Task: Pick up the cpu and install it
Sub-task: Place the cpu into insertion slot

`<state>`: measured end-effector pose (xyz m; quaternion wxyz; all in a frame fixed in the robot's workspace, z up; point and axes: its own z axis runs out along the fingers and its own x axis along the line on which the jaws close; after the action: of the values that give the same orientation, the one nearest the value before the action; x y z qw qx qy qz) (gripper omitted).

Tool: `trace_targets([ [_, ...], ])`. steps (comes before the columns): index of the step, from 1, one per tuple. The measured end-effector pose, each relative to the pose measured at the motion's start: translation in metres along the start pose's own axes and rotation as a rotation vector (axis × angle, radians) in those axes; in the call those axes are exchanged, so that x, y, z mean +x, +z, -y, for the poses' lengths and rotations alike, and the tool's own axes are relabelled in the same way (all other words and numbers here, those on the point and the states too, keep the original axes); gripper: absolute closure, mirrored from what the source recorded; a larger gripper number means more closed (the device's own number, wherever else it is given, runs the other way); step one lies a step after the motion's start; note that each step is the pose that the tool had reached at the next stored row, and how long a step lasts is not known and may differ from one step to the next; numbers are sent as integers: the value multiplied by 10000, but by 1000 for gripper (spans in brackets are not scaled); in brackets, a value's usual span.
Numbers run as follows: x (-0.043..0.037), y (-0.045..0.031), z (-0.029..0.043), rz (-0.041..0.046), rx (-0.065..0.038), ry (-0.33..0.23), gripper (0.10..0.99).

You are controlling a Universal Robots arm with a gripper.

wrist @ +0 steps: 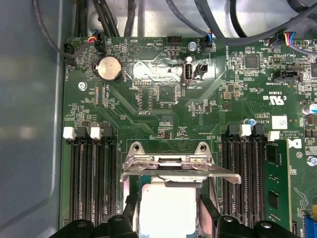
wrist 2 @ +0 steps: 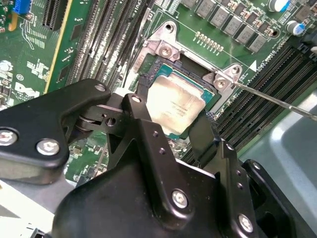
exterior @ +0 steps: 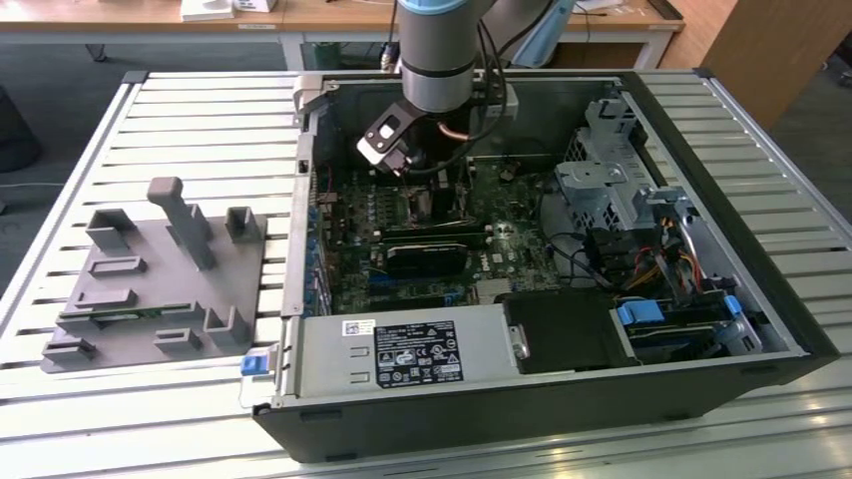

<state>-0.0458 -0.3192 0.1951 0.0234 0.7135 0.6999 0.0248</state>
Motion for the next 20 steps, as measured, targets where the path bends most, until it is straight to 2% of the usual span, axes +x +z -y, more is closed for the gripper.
trace_targets([
  [2, -16, 0, 0, -1, 0, 1, 506],
  [3, -20, 0, 0, 0, 1, 1, 561],
  [20, 19, 10, -3, -39, 1, 278, 561],
])
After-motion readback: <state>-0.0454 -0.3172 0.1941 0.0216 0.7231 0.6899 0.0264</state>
